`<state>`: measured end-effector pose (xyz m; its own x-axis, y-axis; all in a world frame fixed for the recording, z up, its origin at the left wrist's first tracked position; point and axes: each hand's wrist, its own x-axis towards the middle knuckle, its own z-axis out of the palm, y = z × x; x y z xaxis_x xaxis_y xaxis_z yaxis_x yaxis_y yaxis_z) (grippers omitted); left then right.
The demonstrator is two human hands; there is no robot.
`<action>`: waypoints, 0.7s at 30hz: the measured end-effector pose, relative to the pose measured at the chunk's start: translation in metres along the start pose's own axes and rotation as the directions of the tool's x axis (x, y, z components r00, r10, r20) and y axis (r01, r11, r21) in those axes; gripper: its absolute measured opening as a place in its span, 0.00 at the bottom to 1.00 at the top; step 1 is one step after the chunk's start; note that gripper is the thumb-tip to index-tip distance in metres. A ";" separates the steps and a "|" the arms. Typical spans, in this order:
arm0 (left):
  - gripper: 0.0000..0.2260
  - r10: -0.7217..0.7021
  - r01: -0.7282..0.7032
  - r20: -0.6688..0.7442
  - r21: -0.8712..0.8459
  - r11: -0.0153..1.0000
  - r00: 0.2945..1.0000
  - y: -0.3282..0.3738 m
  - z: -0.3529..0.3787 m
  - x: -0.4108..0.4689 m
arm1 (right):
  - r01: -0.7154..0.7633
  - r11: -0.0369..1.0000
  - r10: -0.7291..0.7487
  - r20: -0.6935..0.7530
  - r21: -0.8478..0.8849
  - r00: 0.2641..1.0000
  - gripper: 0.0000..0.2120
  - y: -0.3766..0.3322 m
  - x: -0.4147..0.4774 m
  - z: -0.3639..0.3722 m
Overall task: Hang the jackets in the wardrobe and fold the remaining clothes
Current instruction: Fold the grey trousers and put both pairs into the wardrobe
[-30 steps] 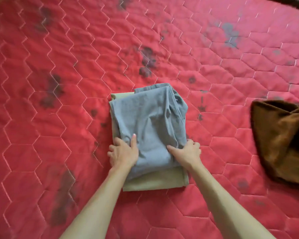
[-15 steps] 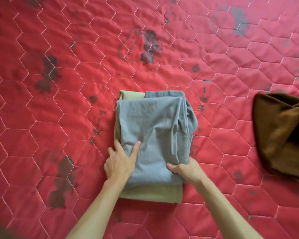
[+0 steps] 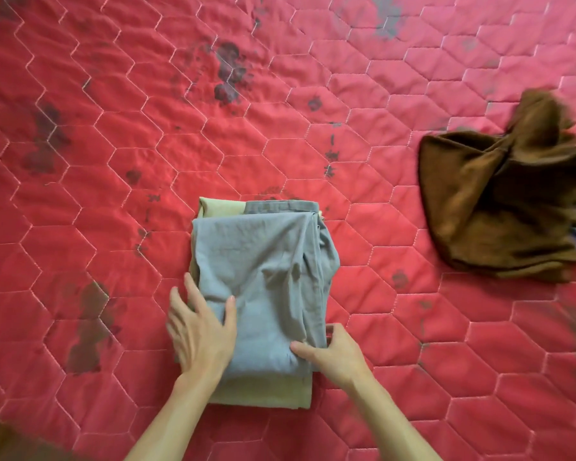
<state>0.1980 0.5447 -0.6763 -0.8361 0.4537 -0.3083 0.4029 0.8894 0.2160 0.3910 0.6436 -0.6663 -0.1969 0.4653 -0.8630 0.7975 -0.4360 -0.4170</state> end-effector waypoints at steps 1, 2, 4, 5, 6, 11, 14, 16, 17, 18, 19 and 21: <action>0.38 0.062 -0.060 -0.059 0.026 0.998 0.996 0.006 0.003 -0.003 | 0.043 0.998 -0.044 -0.027 -0.035 0.999 0.32 -0.001 -0.005 -0.008; 0.37 0.104 -0.101 -0.082 0.039 0.994 0.991 0.013 0.006 -0.006 | 0.086 0.995 -0.088 -0.045 -0.048 0.995 0.33 0.000 -0.009 -0.014; 0.40 0.041 -0.041 -0.049 -0.011 0.999 0.998 0.022 0.008 -0.009 | 0.104 0.994 -0.106 -0.028 -0.039 0.994 0.37 0.004 -0.017 -0.024; 0.43 -0.055 0.055 -0.006 -0.060 0.997 0.998 0.023 0.008 -0.008 | 0.081 0.996 -0.081 0.000 -0.030 0.997 0.39 0.005 -0.020 -0.026; 0.48 -0.154 0.159 0.057 -0.093 0.983 0.986 0.022 0.006 -0.005 | 0.062 0.998 -0.061 0.036 -0.016 0.997 0.40 0.006 -0.022 -0.026; 0.55 -0.242 0.289 0.286 -0.135 0.948 0.927 -0.005 -0.011 0.008 | 0.023 0.990 -0.039 0.112 0.137 0.993 0.40 0.006 -0.006 0.005; 0.53 -0.308 0.402 0.379 -0.200 0.893 0.873 -0.019 -0.017 0.012 | -0.043 0.960 0.030 0.051 0.278 0.998 0.40 0.010 0.006 0.022; 0.53 -0.357 0.484 0.454 -0.201 0.852 0.817 -0.030 -0.018 0.015 | -0.128 0.918 0.109 0.072 0.375 0.991 0.29 0.000 -0.001 0.017; 0.53 -0.367 0.526 0.503 -0.220 0.822 0.783 -0.033 -0.020 0.015 | -0.160 0.905 0.115 0.135 0.395 0.984 0.22 0.000 -0.001 0.012; 0.51 -0.357 0.565 0.562 -0.253 0.785 0.746 -0.038 -0.022 0.014 | -0.181 0.897 0.108 0.199 0.403 0.974 0.16 -0.002 -0.005 0.006; 0.46 -0.325 0.599 0.628 -0.287 0.748 0.707 -0.041 -0.027 0.009 | -0.199 0.897 0.105 0.247 0.394 0.963 0.14 -0.004 -0.010 0.002; 0.35 -0.242 0.634 0.733 -0.317 0.706 0.636 -0.044 -0.043 -0.005 | -0.208 0.905 0.096 0.299 0.370 0.949 0.17 -0.008 -0.023 -0.007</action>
<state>0.1683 0.5006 -0.6446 -0.3559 0.1147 -0.9275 -0.3633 0.8974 0.2504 0.3932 0.6418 -0.6413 -0.2808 0.1695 -0.9447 0.5518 -0.7768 -0.3034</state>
